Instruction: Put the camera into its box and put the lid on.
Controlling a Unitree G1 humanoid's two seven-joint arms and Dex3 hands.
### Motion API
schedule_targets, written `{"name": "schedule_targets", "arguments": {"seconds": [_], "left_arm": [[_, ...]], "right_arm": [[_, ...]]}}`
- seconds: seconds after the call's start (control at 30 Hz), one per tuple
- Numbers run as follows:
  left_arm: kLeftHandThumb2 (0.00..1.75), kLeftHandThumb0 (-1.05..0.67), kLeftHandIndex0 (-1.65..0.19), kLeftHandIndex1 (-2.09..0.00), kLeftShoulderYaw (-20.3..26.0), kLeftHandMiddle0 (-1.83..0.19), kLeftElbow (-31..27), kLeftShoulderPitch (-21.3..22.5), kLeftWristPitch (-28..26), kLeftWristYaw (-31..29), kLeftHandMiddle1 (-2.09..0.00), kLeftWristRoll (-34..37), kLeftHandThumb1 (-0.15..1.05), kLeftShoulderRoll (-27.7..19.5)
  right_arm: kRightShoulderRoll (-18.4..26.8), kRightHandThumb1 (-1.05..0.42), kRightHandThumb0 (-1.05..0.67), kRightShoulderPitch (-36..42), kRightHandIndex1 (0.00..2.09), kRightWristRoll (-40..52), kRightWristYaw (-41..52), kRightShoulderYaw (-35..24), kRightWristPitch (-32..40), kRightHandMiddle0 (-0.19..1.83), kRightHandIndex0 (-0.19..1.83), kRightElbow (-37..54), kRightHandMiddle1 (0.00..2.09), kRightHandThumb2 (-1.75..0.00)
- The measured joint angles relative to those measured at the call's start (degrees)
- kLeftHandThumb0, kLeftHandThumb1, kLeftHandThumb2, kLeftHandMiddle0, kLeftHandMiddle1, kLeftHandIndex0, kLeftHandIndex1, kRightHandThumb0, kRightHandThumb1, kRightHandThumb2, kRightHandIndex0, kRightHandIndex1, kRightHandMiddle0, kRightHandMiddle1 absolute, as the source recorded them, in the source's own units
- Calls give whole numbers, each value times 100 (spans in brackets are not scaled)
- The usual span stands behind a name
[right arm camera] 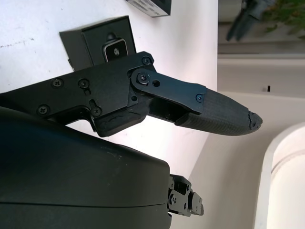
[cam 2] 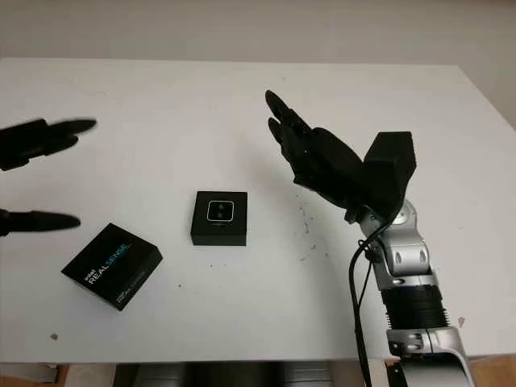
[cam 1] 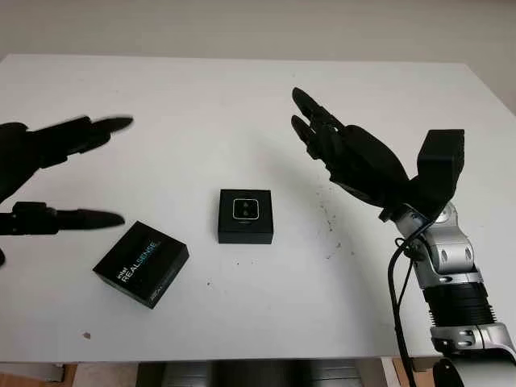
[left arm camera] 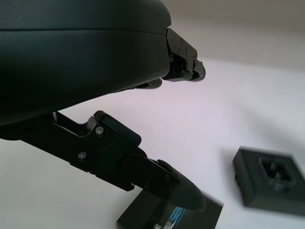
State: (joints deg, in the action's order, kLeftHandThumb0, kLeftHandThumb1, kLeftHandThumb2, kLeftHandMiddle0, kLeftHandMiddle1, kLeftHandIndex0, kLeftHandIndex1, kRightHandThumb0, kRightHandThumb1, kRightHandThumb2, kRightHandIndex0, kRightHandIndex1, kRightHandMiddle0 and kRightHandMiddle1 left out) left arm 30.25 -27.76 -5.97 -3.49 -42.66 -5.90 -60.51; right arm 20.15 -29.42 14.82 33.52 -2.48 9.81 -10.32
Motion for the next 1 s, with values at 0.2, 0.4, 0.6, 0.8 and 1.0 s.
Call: {"name": "schedule_targets", "arguments": {"seconds": [0.2,0.4,0.6,0.8,1.0], "left_arm": [[5,-73,16,-2,-866,17,-78,-101,443,-442,-3,-945,85,-437],[4,-63,19,-1,-1830,19,-97,259,481,-499,-1,-1374,77,-416],[5,-64,19,0,-2437,19,248,611,940,-84,0,-1871,78,-143],[7,-59,15,-4,-2736,17,738,817,1513,488,-3,-2327,83,148],[6,-54,3,-9,-2928,-7,1108,1028,1817,696,-10,-2673,84,210]], "right_arm": [[-24,-105,-86,-20,0,103,-296,-164,431,-19,-19,38,0,-79],[-71,-105,-86,-28,0,149,-431,-234,538,-19,-19,190,0,-81],[-100,-105,-86,-23,0,150,-471,-245,562,-19,-19,216,0,-81],[-103,-105,-85,-16,0,149,-484,-246,561,-19,-19,220,0,-82],[-109,-105,-84,44,0,151,-520,-249,562,-19,-19,227,0,-82]]}}
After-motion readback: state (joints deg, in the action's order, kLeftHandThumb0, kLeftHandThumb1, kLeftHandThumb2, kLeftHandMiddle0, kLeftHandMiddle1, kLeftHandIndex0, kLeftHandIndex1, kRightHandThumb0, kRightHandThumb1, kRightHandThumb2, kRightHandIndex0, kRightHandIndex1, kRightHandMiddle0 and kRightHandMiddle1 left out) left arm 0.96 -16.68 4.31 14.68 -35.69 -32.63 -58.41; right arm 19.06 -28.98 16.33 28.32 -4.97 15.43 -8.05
